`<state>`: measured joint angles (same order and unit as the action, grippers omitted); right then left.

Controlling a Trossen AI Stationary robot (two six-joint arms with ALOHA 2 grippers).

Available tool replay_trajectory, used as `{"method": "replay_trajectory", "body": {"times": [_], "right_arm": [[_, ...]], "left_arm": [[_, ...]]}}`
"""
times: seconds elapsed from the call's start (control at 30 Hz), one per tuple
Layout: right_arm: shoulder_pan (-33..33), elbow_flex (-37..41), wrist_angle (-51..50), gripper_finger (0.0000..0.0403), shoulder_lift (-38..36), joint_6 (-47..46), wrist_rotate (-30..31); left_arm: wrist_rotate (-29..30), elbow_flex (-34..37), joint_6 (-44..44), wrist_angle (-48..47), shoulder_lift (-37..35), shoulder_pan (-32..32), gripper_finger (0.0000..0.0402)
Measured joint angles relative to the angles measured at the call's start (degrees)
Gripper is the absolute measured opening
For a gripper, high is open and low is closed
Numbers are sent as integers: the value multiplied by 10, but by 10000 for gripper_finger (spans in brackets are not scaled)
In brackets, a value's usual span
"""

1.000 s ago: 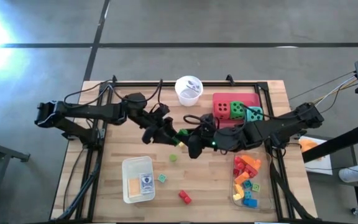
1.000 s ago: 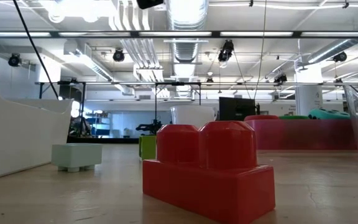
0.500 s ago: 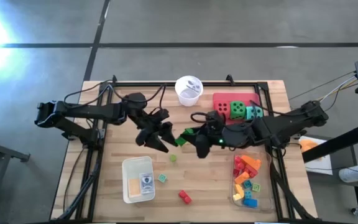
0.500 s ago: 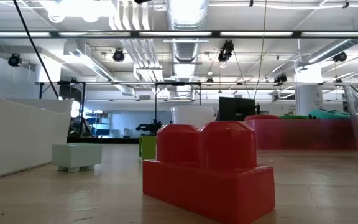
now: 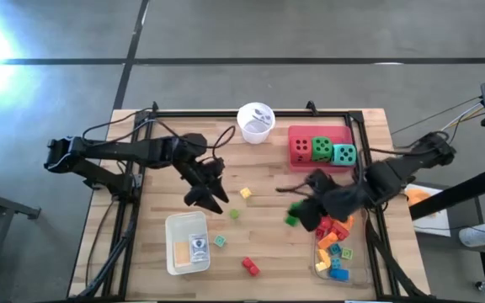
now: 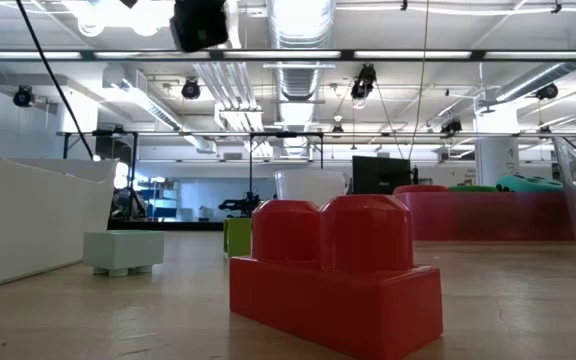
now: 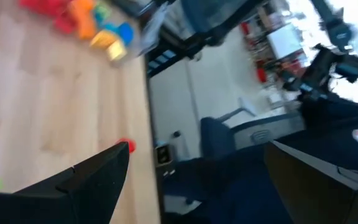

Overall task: Pick & Place Toys
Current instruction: Put the green game piece into the transparent bin

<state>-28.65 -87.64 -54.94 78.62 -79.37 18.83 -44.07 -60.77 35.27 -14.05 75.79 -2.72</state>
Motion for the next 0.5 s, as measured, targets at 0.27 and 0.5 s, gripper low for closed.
{"method": "replay_trajectory", "body": {"times": [0.27, 0.5], "right_arm": [[-92, 1, -214, 164, -3, -235, -110], [-135, 5, -287, 164, 41, -311, -266]], "left_arm": [[33, 0, -34, -71, 0, 0, 375], [38, 0, -44, -67, 0, -1, 375]]}}
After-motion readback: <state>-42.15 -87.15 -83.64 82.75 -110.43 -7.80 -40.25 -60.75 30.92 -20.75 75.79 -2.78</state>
